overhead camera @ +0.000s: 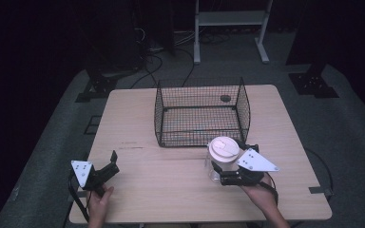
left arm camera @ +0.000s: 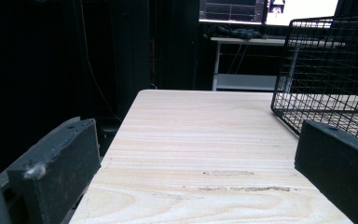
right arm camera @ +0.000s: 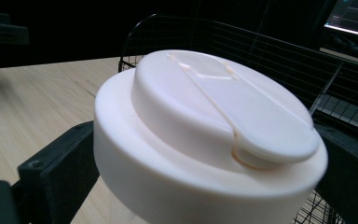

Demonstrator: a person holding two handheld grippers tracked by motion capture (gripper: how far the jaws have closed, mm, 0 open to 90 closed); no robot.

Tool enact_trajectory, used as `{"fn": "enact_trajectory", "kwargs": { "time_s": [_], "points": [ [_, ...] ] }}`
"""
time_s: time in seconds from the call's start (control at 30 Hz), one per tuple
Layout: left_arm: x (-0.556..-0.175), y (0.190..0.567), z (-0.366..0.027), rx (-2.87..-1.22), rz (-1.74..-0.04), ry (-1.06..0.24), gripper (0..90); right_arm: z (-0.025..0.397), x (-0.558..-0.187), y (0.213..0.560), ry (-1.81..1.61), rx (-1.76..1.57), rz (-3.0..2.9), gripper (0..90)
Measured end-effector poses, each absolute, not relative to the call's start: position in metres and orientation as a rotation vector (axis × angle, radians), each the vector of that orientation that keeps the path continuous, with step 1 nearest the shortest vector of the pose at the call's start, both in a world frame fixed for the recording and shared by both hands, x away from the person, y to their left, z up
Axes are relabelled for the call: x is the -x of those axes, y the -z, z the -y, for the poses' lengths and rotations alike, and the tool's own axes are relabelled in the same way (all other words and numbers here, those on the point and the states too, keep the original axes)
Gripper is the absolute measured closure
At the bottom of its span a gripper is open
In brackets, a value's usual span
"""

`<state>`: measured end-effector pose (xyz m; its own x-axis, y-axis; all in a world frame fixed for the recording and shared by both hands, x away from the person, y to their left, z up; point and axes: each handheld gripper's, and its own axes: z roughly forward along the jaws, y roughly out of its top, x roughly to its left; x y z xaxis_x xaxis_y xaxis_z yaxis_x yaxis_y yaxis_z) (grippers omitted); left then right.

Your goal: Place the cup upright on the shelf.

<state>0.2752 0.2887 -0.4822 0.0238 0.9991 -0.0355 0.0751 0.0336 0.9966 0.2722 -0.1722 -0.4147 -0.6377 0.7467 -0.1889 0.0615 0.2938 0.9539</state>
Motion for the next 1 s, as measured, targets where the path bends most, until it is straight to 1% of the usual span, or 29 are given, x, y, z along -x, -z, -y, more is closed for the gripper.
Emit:
{"fn": "enact_trajectory", "kwargs": {
  "time_s": [0.2, 0.3, 0.6, 0.87, 1.0],
  "points": [
    [-0.275, 0.482, -0.289, -1.250, -1.261, -1.129, 0.0, 0.171, -0.275, 0.416, -1.367, -0.727, -1.923, 1.8],
    [-0.275, 0.482, -0.289, -1.250, -1.261, -1.129, 0.0, 0.170, -0.275, 0.417, -1.370, -0.720, -1.927, 4.5],
    [-0.275, 0.482, -0.289, -1.250, -1.261, -1.128, 0.0, 0.170, -0.273, 0.417, -1.363, -0.729, -1.919, 5.0],
    [-0.275, 0.482, -0.289, -1.249, -1.262, -1.127, 0.0, 0.172, -0.274, 0.414, -1.358, -0.751, -1.920, 5.1],
    [-0.275, 0.482, -0.289, -1.249, -1.263, -1.127, 0.0, 0.174, -0.273, 0.406, -1.367, -0.746, -1.910, 5.2]
  ]
}}
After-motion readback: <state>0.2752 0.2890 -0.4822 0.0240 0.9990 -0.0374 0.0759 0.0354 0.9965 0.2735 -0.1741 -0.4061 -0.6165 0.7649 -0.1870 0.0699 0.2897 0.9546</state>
